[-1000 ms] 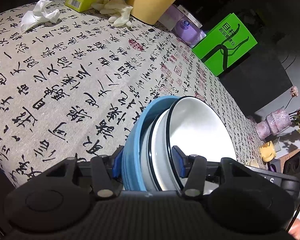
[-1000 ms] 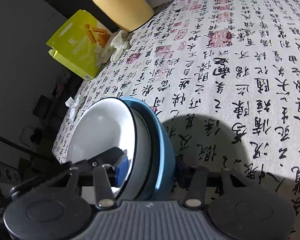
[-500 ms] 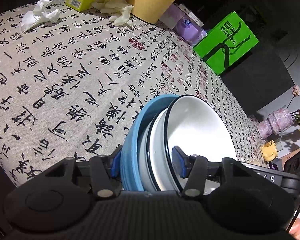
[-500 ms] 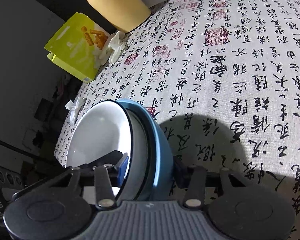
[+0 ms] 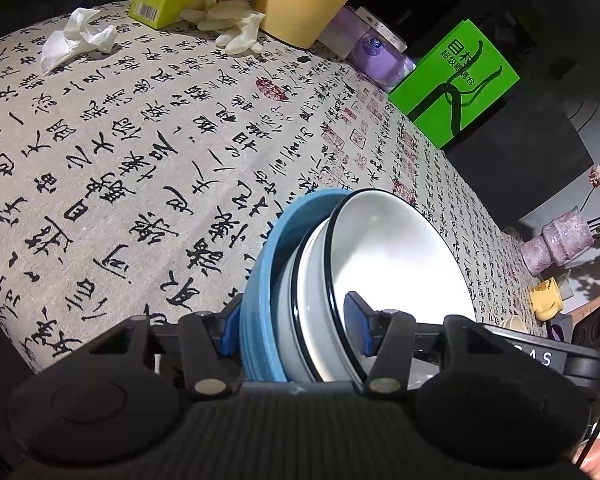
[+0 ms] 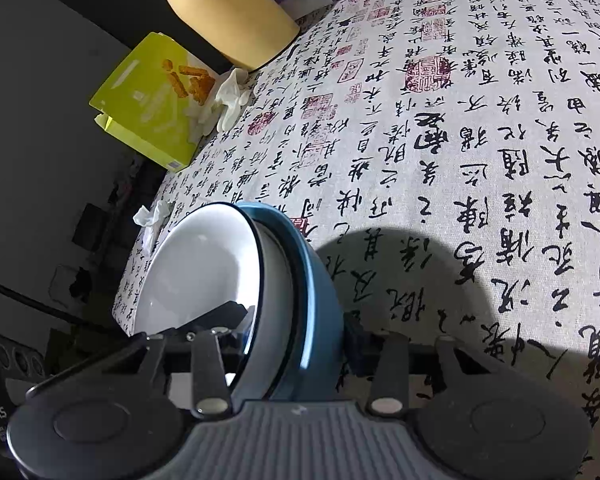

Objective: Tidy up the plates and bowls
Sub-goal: 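Carry the blue bowl stack toward the cream plate stack with both grippers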

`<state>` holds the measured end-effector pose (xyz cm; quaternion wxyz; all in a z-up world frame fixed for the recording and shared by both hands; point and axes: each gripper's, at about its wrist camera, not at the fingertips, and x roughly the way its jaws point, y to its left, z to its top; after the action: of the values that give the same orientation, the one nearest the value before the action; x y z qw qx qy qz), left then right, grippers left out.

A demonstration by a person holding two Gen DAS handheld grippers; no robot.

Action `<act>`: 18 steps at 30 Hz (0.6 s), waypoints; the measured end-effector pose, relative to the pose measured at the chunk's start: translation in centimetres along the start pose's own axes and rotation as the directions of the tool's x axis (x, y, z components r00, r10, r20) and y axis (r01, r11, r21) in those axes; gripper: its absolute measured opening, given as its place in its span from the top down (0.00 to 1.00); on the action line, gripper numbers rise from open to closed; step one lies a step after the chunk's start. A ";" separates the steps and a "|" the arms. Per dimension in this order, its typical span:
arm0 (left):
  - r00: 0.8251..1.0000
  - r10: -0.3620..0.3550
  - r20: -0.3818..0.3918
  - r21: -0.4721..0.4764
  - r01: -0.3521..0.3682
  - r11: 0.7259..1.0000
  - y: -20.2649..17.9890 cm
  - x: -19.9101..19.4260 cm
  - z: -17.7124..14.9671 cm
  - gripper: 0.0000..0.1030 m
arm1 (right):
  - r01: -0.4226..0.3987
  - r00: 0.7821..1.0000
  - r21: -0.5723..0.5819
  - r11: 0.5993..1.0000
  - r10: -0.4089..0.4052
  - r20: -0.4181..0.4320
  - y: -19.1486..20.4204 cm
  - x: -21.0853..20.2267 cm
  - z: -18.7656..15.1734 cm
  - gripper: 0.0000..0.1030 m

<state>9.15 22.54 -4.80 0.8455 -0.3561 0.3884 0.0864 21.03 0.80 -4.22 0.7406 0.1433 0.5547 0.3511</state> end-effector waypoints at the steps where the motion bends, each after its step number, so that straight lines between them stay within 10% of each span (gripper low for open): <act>1: 1.000 0.000 0.000 0.002 0.000 1.000 -0.1 0.0 0.0 0.49 | 0.000 1.000 0.001 1.000 0.000 0.000 0.0 0.0 0.0 0.59; 18: 1.000 0.003 0.012 0.040 -0.003 0.999 -2.2 -0.2 -0.2 0.49 | -0.018 0.999 0.010 1.000 0.018 0.030 -0.7 -1.8 -0.1 0.59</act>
<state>9.77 20.84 -3.56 0.8546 -0.3380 0.3856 0.0819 20.97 -0.93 -3.33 0.7449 0.1570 0.5442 0.3527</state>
